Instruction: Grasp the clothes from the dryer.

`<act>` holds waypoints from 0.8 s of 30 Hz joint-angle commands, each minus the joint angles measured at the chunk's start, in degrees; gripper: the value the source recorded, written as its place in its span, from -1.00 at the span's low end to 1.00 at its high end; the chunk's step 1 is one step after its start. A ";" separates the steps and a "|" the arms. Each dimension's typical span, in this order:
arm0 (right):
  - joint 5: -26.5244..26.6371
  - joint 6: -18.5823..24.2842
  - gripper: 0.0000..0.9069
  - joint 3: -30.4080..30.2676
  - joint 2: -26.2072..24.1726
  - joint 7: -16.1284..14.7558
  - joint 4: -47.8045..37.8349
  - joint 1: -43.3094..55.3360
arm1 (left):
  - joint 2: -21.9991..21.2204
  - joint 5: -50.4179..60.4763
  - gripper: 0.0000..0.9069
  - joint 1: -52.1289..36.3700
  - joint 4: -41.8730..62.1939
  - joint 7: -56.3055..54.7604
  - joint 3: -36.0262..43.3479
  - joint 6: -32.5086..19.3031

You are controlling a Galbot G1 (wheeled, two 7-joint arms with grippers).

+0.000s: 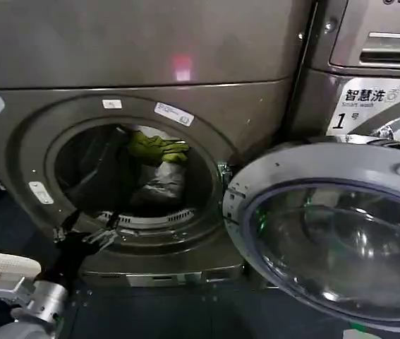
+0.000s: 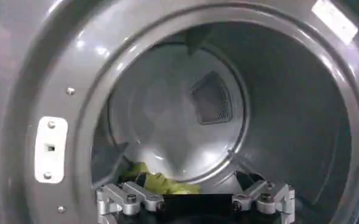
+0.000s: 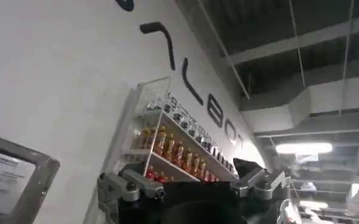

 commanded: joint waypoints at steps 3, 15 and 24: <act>-0.08 0.14 1.00 -0.21 0.12 -0.14 0.08 0.16 | -0.19 0.09 1.00 0.05 0.12 0.00 -0.02 -0.02; 0.12 0.81 1.00 0.10 0.57 -0.08 0.19 -0.13 | -0.09 0.07 1.00 -0.42 0.37 0.11 0.39 -0.11; 0.26 0.95 1.00 1.30 1.17 0.55 0.81 -1.83 | 2.00 -1.31 1.00 -6.96 5.92 -0.03 2.93 -1.36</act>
